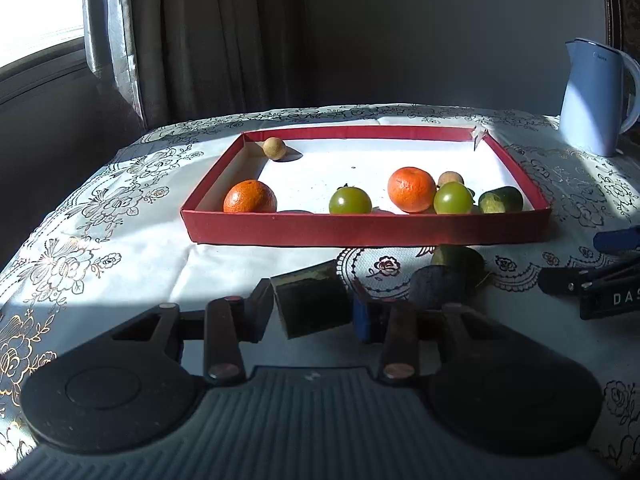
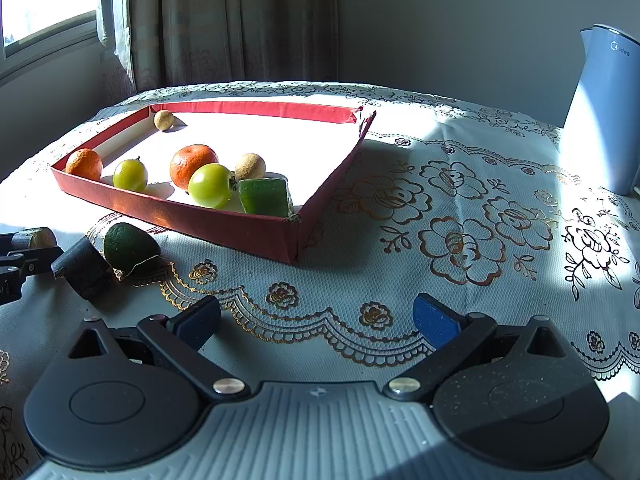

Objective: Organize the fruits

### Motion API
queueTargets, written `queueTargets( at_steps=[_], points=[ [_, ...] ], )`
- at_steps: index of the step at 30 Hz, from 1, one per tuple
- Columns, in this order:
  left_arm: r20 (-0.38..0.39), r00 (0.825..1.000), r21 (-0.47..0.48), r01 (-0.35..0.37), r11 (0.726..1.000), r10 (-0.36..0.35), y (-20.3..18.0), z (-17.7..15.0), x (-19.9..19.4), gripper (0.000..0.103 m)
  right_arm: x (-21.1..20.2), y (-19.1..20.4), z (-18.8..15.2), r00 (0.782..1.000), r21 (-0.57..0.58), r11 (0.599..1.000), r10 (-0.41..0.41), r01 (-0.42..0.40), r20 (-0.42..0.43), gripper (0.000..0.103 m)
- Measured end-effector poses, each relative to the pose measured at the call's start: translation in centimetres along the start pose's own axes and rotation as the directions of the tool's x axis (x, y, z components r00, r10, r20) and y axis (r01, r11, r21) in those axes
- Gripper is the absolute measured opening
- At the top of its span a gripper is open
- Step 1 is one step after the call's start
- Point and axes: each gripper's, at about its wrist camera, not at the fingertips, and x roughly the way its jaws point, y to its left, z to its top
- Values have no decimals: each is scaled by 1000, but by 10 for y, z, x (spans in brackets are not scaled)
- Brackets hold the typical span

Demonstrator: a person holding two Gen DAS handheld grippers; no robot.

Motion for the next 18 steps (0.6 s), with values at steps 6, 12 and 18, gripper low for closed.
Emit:
queueTargets(
  at_steps=[6, 12, 18],
  points=[
    [107, 994, 15, 1, 1000, -2, 3, 52, 9, 37, 0, 0, 0, 1000, 0, 1000, 0, 0, 0, 103],
    [82, 996, 1, -40, 999, 39, 6, 79, 55, 37, 0, 0, 0, 1000, 0, 1000, 0, 0, 0, 103],
    [43, 997, -34, -58, 998, 60, 13, 69, 79, 51, 0, 0, 0, 1000, 0, 1000, -1, 1, 0, 103]
  ],
)
